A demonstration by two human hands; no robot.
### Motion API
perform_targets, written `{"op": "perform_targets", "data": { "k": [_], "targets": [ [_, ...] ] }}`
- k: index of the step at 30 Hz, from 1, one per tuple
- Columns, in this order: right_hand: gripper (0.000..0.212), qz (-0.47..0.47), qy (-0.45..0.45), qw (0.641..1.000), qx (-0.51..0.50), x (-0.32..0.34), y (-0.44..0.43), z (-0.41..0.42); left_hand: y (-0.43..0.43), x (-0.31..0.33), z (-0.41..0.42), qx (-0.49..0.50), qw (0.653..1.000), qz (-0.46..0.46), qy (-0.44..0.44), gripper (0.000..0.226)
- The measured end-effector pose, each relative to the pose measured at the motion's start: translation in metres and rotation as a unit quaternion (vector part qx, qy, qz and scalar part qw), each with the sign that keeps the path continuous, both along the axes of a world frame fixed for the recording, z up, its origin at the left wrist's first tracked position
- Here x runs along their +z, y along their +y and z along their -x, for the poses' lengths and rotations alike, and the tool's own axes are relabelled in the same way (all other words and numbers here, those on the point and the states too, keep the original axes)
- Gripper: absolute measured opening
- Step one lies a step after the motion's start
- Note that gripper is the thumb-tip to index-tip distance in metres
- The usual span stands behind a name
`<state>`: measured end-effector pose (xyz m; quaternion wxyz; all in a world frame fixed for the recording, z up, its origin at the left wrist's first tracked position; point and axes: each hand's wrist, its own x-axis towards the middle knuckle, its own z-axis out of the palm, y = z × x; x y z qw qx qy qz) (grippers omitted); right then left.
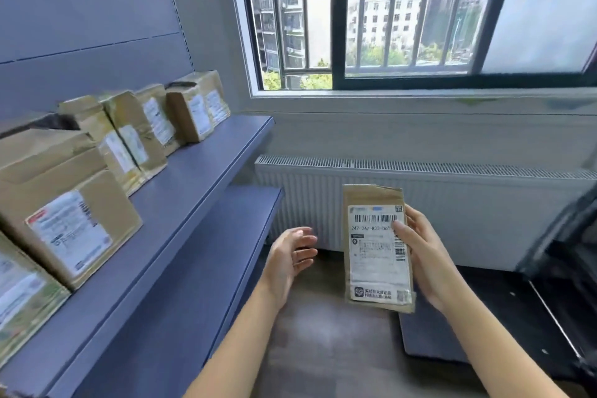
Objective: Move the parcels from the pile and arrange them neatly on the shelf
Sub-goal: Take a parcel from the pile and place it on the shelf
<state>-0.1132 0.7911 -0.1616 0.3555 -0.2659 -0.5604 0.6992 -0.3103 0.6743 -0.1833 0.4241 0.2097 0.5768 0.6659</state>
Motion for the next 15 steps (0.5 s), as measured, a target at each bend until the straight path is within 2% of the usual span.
{"op": "perform_targets", "data": {
  "k": [5,15],
  "targets": [
    [0.110,-0.005,-0.006,1.000,0.018,0.004,0.049,0.070,0.027,0.003,0.043,0.019,1.000,-0.009,-0.016,0.023],
    [0.109,0.001,0.010,0.982,0.188,-0.003,0.125,0.231,0.058,0.002,0.137,0.206,0.979,0.001,0.007,0.025]
  ]
}}
